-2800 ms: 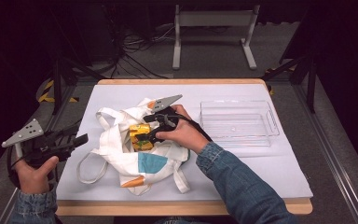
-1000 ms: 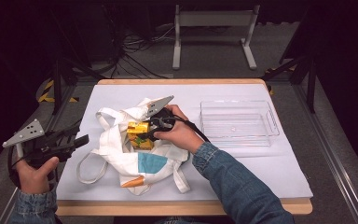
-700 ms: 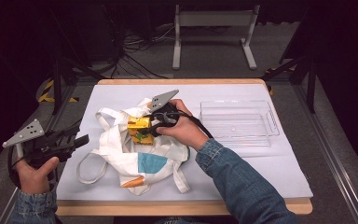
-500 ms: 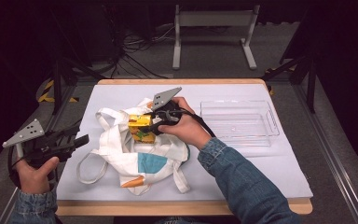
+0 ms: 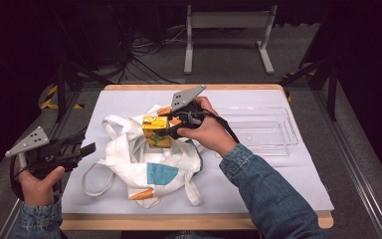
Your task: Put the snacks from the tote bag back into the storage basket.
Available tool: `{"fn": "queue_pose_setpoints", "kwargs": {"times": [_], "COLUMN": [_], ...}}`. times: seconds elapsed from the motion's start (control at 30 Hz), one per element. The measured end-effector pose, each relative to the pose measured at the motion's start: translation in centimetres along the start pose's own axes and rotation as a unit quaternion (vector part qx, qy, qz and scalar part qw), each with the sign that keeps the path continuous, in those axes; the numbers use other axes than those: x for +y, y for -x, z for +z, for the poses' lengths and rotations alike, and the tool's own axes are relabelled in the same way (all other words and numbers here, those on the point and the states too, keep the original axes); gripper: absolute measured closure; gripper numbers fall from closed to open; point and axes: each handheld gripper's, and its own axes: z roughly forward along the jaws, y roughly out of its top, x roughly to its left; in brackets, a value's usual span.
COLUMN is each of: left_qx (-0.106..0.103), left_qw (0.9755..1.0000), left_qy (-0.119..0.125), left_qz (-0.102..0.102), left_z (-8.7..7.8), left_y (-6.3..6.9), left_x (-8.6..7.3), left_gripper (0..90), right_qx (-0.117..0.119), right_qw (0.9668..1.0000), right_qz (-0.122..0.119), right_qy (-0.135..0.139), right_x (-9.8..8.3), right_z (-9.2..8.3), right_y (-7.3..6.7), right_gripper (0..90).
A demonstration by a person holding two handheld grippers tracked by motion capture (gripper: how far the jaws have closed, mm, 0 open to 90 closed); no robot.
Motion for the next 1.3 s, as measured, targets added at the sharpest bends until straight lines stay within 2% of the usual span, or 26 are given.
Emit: {"fn": "queue_pose_setpoints", "kwargs": {"times": [0.27, 0.63, 0.97, 1.03, 1.3], "left_qx": [0.006, 0.021, 0.009, 0.009, 0.009], "left_qw": [0.9999, 0.9993, 0.9995, 0.9993, 0.9996], "left_qy": [0.004, -0.012, -0.007, -0.009, -0.003], "left_qz": [0.008, 0.030, 0.030, 0.034, 0.028], "left_z": [0.0, 0.4, 1.6, 1.9, 2.4], "left_y": [0.2, 0.5, 0.8, 0.9, 0.8], "left_x": [0.0, -0.2, -0.5, -0.7, -1.2], "left_gripper": [39.0, 38.3, 39.1, 39.1, 39.4], "right_qx": [-0.008, -0.011, -0.022, -0.025, -0.030], "right_qw": [0.9999, 0.9998, 0.9996, 0.9995, 0.9994], "right_qz": [-0.003, -0.011, -0.011, -0.012, -0.008], "right_qy": [0.011, 0.016, 0.015, 0.013, 0.016], "right_x": [0.6, 0.4, -0.5, -0.7, -1.8], "right_z": [-2.1, -5.0, -7.4, -8.0, -9.9], "right_y": [0.1, 0.4, 0.7, 0.8, 1.2], "right_gripper": [50.8, 50.8, 50.8, 50.9, 50.8]}}
